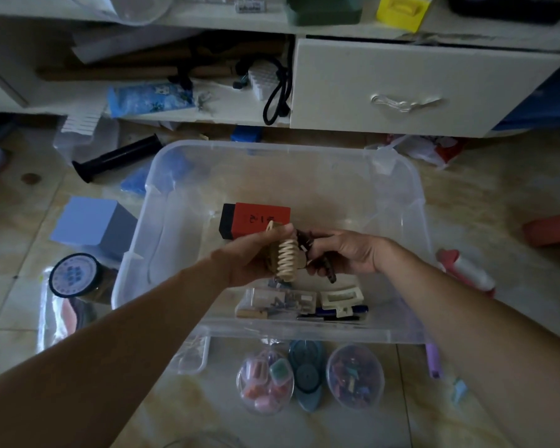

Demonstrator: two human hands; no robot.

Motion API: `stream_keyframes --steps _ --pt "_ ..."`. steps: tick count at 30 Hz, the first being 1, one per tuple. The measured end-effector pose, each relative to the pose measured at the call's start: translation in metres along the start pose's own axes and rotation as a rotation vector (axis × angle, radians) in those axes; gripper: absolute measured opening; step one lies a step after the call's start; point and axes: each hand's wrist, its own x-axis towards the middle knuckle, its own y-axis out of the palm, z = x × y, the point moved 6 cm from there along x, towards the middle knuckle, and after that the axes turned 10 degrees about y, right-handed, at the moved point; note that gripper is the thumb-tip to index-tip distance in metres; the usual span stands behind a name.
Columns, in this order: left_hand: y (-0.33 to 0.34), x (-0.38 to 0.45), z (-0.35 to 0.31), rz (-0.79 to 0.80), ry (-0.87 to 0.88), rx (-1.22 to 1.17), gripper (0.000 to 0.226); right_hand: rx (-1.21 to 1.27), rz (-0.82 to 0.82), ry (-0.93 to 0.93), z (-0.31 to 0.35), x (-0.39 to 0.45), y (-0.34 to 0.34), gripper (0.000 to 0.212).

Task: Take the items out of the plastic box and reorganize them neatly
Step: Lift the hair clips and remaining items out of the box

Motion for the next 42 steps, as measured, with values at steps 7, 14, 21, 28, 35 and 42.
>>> stream_keyframes --steps 7,14,21,28,35,42 --pt "-0.003 0.0 0.004 0.001 -0.04 0.042 0.027 0.083 0.054 0.081 -0.003 -0.01 -0.005 0.044" --pt "-0.016 0.002 0.015 -0.059 -0.091 0.222 0.052 -1.305 -0.583 0.511 -0.019 -0.006 -0.037 0.055" --pt "-0.013 0.003 0.014 -0.082 -0.08 0.293 0.059 -1.456 -0.44 0.568 -0.033 0.001 -0.018 0.078" --pt "-0.018 0.004 0.015 -0.106 -0.08 0.314 0.057 -1.085 -0.598 0.354 -0.012 -0.005 -0.026 0.042" --pt "-0.01 0.001 -0.009 -0.407 0.053 0.221 0.06 0.005 -0.405 0.004 0.02 -0.024 -0.004 0.039" --pt "0.014 -0.015 -0.032 -0.562 0.164 0.169 0.076 0.197 -0.299 -0.049 0.029 -0.058 0.019 0.043"
